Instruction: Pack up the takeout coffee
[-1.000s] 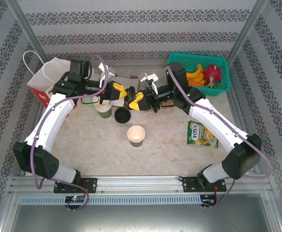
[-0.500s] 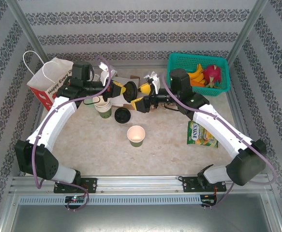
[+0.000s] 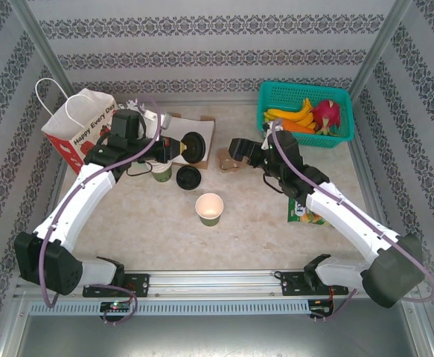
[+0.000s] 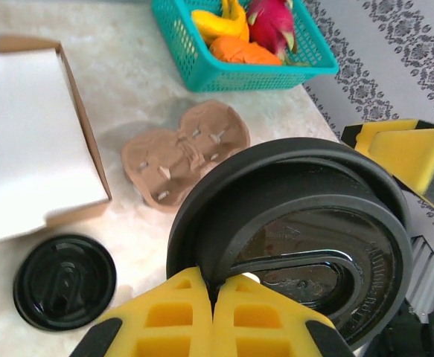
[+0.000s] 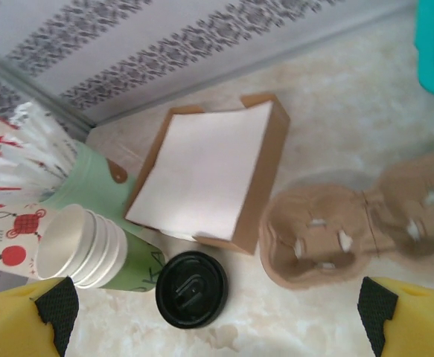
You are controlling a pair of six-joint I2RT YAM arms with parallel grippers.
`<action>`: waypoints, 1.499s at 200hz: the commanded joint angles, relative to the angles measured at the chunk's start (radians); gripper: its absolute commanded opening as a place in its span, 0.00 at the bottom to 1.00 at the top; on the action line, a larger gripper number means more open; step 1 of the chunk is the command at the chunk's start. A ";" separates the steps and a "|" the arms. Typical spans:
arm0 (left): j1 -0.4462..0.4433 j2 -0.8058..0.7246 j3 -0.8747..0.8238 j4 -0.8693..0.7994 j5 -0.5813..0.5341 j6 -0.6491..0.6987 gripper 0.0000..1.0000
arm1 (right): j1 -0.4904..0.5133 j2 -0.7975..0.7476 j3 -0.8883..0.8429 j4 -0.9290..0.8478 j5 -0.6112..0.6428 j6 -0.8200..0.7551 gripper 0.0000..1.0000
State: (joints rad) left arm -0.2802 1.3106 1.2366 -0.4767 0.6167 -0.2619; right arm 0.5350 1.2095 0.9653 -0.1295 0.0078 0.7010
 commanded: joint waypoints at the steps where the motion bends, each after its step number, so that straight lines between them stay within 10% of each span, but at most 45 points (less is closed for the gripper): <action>1: -0.049 -0.044 -0.019 -0.078 -0.109 -0.137 0.00 | 0.009 -0.046 -0.061 0.009 0.043 0.170 0.98; 103: -0.250 0.052 0.079 -0.447 -0.253 -0.258 0.00 | 0.038 -0.070 -0.288 0.176 -0.188 0.372 0.98; 300: -0.369 0.133 -0.060 -0.349 -0.282 -0.352 0.00 | 0.136 0.066 -0.400 0.507 -0.414 0.309 0.98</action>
State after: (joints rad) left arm -0.6334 1.4338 1.1858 -0.8780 0.3420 -0.5968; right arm 0.6594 1.2568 0.5644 0.3241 -0.3622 1.0405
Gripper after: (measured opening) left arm 0.049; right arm 0.980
